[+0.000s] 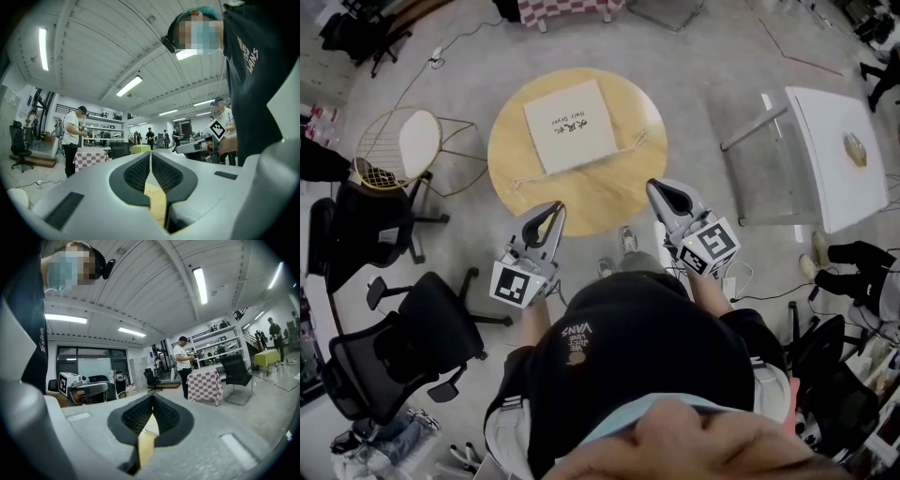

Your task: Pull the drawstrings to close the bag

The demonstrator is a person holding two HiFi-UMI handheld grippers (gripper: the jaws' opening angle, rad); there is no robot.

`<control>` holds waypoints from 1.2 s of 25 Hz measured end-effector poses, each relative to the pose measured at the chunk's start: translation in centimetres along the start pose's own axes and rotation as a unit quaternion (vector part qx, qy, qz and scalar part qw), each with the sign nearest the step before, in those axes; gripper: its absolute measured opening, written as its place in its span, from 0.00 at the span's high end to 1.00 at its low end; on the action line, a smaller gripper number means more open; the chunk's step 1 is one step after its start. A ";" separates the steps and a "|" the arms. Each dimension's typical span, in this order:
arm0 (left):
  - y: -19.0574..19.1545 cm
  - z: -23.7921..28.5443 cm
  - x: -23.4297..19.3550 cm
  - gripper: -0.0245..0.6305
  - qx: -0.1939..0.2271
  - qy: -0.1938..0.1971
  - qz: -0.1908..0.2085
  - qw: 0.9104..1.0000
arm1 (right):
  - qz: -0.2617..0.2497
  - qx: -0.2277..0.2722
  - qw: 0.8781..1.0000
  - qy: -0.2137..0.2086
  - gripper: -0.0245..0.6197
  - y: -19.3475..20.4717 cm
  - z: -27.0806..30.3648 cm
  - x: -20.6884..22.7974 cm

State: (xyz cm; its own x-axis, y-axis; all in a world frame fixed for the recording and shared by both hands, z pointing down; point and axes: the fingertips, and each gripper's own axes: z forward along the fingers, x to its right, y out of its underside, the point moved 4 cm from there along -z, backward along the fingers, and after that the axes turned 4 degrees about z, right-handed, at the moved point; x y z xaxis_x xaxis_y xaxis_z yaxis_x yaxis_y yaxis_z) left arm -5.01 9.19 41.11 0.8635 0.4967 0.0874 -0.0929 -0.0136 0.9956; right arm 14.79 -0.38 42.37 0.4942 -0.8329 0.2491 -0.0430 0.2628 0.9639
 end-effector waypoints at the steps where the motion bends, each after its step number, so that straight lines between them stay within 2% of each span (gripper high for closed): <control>1: 0.0 0.5 -0.3 0.94 0.001 -0.004 0.001 1.000 | -0.001 0.000 1.000 -0.004 0.96 -0.2 0.4 0.6; 10: 0.0 5.5 -1.7 0.94 0.003 -0.039 0.009 0.999 | -0.008 -0.006 0.999 -0.048 0.96 -1.3 3.5 5.9; 19: 0.9 8.3 -2.1 0.94 -0.010 -0.082 0.004 0.997 | -0.006 -0.020 0.995 -0.097 0.96 -1.2 5.7 9.6; 30: 2.0 7.7 -3.4 0.94 -0.026 -0.111 -0.003 0.994 | 0.000 -0.032 0.992 -0.118 0.96 -0.4 8.4 10.6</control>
State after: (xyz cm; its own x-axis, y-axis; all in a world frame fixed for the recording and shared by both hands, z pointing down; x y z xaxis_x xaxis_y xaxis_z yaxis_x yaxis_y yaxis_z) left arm -4.26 0.79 43.05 0.9516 0.2932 0.0924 -0.1074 0.0357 0.9936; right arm 12.76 -13.45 45.44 0.2762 -0.9220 0.2713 0.0166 0.2868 0.9578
